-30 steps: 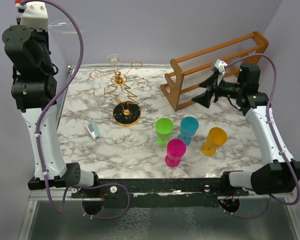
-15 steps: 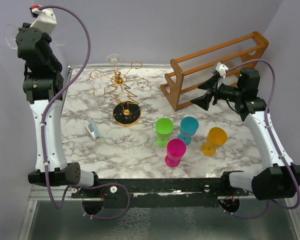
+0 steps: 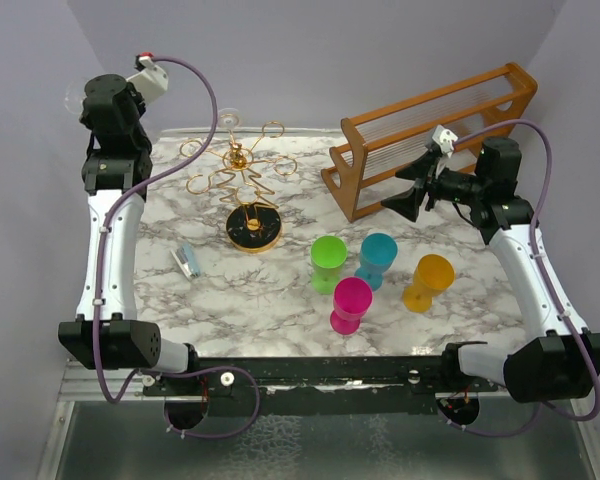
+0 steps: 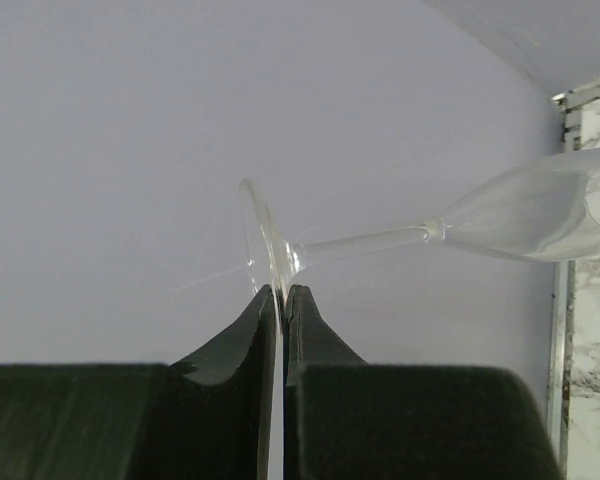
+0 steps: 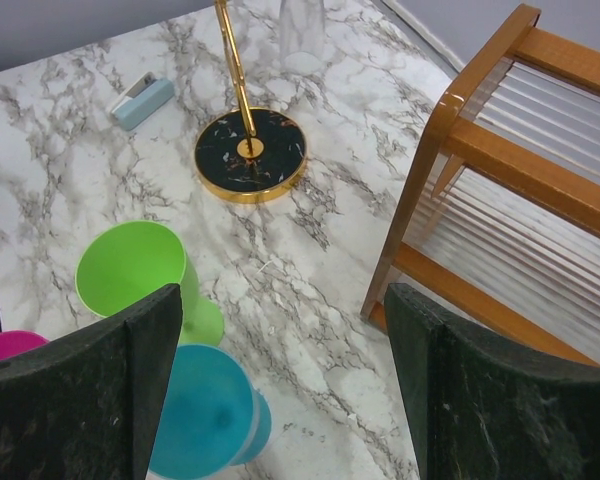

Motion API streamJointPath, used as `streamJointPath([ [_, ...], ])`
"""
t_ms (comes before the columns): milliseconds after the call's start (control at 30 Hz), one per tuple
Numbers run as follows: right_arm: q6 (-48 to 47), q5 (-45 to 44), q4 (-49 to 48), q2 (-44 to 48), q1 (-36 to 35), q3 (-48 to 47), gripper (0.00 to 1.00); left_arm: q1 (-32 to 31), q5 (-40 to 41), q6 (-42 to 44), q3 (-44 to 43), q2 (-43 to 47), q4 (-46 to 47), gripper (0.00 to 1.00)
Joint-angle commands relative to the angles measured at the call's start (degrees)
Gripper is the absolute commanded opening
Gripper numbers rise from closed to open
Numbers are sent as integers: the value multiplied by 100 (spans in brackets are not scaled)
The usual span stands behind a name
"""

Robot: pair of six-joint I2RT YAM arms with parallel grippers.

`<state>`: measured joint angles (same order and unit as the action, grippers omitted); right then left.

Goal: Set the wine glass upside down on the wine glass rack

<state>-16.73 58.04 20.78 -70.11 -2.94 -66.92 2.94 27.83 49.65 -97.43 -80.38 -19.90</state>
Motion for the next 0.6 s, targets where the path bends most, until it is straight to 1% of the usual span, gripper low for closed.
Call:
streamJointPath([
  [0,3,168,-159,157,15,35,82,-408,-442,684,150,-97,12,0],
  [67,4,181,-153,164,13,25,82,-640,-352,997,267,-127,15,0],
  [200,-23,153,-155,218,13,36,82,-975,-459,1340,239,-260,-333,0],
  [300,22,214,-158,213,13,23,82,-1252,-510,1437,196,-299,-509,0],
  [400,83,244,-240,214,15,74,82,-1402,-776,1462,19,-377,-908,0],
  [567,153,318,-301,173,17,117,82,-1586,-998,1622,-106,-422,-1188,0],
])
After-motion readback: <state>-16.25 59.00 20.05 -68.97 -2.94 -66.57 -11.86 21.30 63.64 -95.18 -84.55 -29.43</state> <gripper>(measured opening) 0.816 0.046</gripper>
